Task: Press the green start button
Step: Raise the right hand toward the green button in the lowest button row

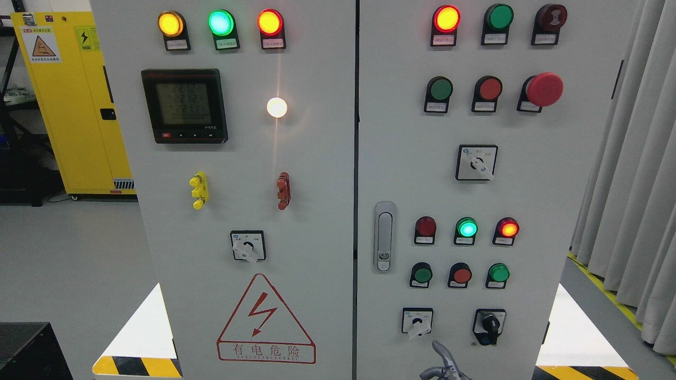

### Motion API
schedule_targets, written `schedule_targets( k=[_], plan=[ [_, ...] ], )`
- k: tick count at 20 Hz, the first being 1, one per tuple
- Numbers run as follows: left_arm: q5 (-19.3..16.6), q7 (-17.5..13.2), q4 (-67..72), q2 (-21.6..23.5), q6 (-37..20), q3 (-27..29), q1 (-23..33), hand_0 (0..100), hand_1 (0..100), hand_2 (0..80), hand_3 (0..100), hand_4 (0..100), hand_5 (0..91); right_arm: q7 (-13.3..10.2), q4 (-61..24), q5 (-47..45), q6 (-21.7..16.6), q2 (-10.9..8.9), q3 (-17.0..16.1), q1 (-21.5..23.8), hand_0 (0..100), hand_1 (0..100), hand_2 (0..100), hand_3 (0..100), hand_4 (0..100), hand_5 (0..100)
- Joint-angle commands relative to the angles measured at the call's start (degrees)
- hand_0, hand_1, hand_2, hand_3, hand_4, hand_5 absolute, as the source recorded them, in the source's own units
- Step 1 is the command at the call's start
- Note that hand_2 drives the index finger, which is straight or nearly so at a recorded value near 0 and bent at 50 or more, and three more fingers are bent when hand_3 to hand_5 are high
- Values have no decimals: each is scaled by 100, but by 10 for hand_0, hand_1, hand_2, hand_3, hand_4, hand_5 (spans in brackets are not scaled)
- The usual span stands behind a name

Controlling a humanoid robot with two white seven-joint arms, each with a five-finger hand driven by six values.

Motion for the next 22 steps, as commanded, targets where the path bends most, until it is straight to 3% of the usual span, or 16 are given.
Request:
schedule_targets(
  k=[1,9,13,22],
  plan=[
    [2,1,0,-1,5,1,0,120,556,0,0,0,0,1,-1,1240,185,10,-376,-378,475,858,0,920,997,1000],
    [2,1,0,-1,5,1,0,120,556,0,0,0,0,54,78,1855,748,-34,-359,-1011,544,873,0,955,1000,1000],
    [2,1,0,-1,5,1,0,120,556,0,0,0,0,54,113,1995,783,-43,-359,-1257,550,877,0,967,1000,1000],
    [-7,1,0,7,5,1,0,120,556,0,0,0,0,159,201,2181,783,-52,-236,-1337,608,896,0,971,1000,1000]
  ],
)
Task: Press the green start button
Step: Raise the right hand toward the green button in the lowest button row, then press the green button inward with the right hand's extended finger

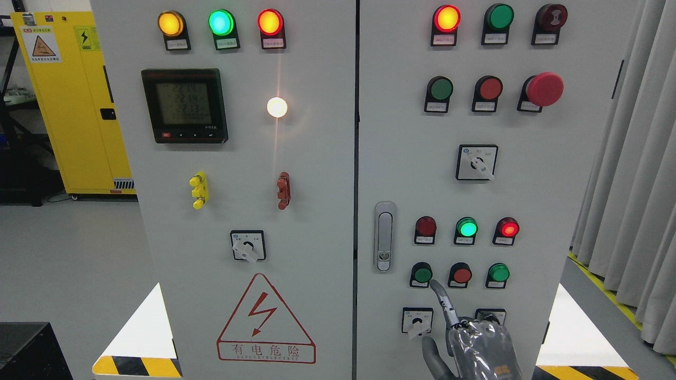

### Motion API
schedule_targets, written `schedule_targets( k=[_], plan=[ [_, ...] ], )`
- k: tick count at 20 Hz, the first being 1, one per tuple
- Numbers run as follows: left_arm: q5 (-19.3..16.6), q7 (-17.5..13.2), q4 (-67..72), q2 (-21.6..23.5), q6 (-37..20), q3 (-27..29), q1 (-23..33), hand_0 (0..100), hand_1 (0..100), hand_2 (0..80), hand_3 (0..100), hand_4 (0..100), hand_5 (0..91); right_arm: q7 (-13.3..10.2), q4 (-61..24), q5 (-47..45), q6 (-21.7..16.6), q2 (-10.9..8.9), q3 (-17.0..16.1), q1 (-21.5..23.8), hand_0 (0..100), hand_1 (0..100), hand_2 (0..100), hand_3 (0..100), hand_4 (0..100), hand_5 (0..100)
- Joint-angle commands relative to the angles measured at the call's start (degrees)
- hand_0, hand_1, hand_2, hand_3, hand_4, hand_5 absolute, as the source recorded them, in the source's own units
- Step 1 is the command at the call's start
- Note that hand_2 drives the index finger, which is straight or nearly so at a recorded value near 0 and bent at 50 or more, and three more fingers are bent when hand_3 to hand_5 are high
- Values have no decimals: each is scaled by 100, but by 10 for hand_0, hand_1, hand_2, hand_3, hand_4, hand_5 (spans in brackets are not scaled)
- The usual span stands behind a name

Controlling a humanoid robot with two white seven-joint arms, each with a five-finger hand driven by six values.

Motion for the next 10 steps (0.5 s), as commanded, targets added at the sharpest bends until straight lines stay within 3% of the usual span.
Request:
schedule_targets(
  k=[1,10],
  plan=[
    [2,3,0,-1,5,1,0,120,556,0,0,0,0,44,136,135,2,-11,31,-117,623,900,0,971,1000,1000],
    [2,3,0,-1,5,-8,0,120,556,0,0,0,0,44,268,144,11,-20,110,-179,697,917,0,972,1000,1000]
  ],
)
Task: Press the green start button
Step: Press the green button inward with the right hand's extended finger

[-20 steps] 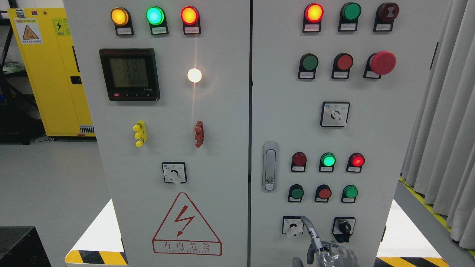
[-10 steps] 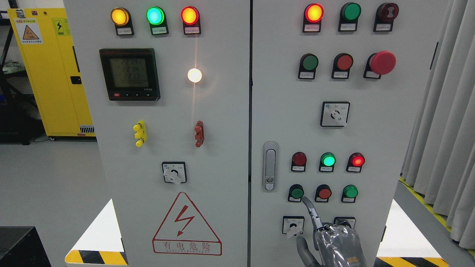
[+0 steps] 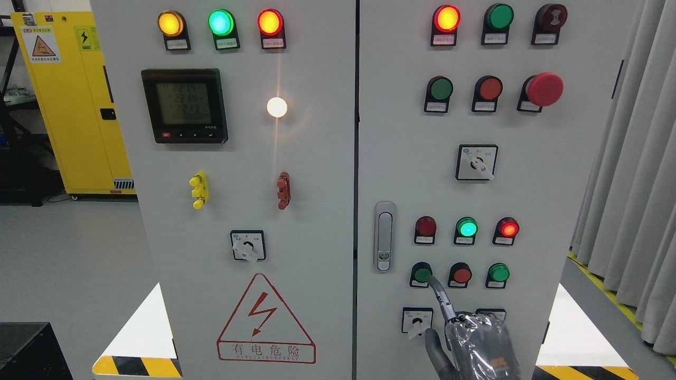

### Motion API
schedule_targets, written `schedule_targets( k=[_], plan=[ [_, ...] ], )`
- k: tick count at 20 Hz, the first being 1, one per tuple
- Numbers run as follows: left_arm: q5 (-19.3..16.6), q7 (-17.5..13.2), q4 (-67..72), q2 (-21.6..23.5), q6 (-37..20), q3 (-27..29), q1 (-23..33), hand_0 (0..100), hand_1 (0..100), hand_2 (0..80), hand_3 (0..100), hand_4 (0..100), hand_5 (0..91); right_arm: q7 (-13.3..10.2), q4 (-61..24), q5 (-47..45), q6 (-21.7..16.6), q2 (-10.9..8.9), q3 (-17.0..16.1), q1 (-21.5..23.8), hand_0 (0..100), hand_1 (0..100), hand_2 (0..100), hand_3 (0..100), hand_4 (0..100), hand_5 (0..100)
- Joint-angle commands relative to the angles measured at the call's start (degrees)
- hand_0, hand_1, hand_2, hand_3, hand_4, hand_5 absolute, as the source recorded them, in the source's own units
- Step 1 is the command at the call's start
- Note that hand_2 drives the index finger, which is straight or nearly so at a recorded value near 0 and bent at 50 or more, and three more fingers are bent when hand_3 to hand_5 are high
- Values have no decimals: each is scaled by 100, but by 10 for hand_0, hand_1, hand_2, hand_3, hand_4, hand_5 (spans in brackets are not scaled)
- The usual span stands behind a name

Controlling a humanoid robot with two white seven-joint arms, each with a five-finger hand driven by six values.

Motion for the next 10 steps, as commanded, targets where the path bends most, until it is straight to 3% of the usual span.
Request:
schedule_targets(
  k=[1,10],
  plan=[
    [1,-1,0,-2,5,2,0,120,556,0,0,0,0,3,162,27,5,-9,133,-76,699,918,0,973,1000,1000],
    [1,-1,0,-2,5,2,0,120,556,0,0,0,0,29,364,27,5,-9,194,-146,713,920,0,975,1000,1000]
  ],
)
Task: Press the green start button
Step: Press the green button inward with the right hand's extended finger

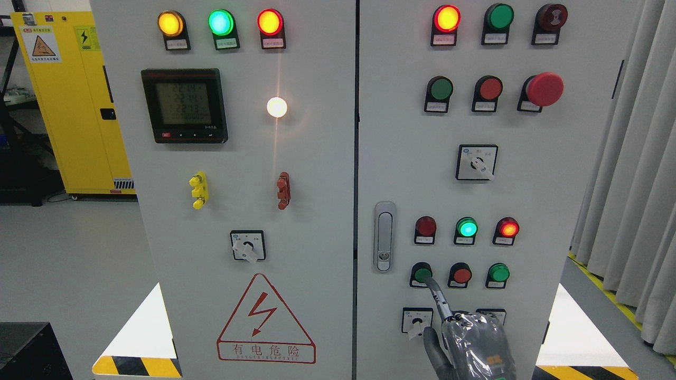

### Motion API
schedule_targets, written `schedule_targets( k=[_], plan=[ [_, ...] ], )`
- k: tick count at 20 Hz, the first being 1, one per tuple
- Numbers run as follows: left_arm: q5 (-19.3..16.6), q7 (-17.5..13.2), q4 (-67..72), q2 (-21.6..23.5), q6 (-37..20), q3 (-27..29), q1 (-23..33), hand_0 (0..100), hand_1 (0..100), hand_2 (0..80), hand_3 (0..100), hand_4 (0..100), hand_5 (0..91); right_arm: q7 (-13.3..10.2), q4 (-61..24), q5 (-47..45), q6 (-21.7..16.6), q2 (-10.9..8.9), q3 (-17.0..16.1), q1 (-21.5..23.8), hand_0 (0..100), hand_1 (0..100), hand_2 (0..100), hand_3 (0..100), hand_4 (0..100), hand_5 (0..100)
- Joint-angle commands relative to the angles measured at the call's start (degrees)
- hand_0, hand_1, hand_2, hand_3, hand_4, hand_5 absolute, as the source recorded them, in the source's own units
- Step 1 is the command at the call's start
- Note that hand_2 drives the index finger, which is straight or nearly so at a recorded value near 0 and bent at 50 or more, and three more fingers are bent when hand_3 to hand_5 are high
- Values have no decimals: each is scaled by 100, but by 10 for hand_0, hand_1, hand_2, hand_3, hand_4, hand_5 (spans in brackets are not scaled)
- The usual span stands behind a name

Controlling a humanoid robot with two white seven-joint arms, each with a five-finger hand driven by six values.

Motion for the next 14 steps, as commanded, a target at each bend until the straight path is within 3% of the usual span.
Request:
schedule_targets(
  k=[1,14],
  plan=[
    [1,-3,0,-2,5,1,0,120,556,0,0,0,0,3,209,-4,0,5,125,-76,715,920,0,975,1000,1000],
    [1,-3,0,-2,5,1,0,120,556,0,0,0,0,12,289,-101,123,-4,107,-137,747,928,0,976,1000,1000]
  ],
)
